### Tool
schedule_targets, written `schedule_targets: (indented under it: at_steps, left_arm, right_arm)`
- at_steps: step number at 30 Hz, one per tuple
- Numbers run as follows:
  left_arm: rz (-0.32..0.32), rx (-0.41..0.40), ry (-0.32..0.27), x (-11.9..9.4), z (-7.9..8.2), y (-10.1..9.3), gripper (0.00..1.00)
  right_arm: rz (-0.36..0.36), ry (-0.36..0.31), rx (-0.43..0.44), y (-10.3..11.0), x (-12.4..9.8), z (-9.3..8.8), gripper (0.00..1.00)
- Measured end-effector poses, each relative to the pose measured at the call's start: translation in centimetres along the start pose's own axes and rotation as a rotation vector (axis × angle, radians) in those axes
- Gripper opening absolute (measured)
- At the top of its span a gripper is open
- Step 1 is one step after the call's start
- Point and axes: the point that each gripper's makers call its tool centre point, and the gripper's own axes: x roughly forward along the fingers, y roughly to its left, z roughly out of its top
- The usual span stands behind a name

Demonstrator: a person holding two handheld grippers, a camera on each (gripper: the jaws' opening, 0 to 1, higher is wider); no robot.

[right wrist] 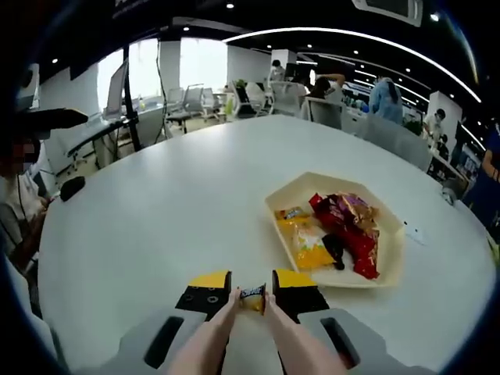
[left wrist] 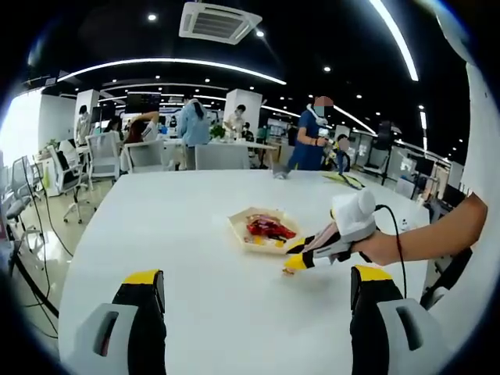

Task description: Place the target food into the container with the food tongs after gripping and lifting it, then release it inside without dropping or visibly crushing the food.

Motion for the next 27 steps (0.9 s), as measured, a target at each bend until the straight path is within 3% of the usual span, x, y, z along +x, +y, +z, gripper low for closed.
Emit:
schedule_targets:
  at_steps: [8,17,27]
  left_arm:
    - [-0.044,0.031,-0.009,-0.5,0.4,-1.5,0.99]
    - [-0.141,0.062,-0.013,0.4,0.4,-3.9,0.99]
    - [-0.248,0.09,-0.016,2.4,1.1,-6.6,0.99]
  right_arm:
    - [-0.056,-0.038,0.055,-1.2,-3.5,0.3,0.2]
    - [-0.146,-0.119,0.155,-2.3,-9.6,0.7,0.2]
    - [-0.258,-0.141,0.231,-3.7,-15.5,-1.5,0.2]
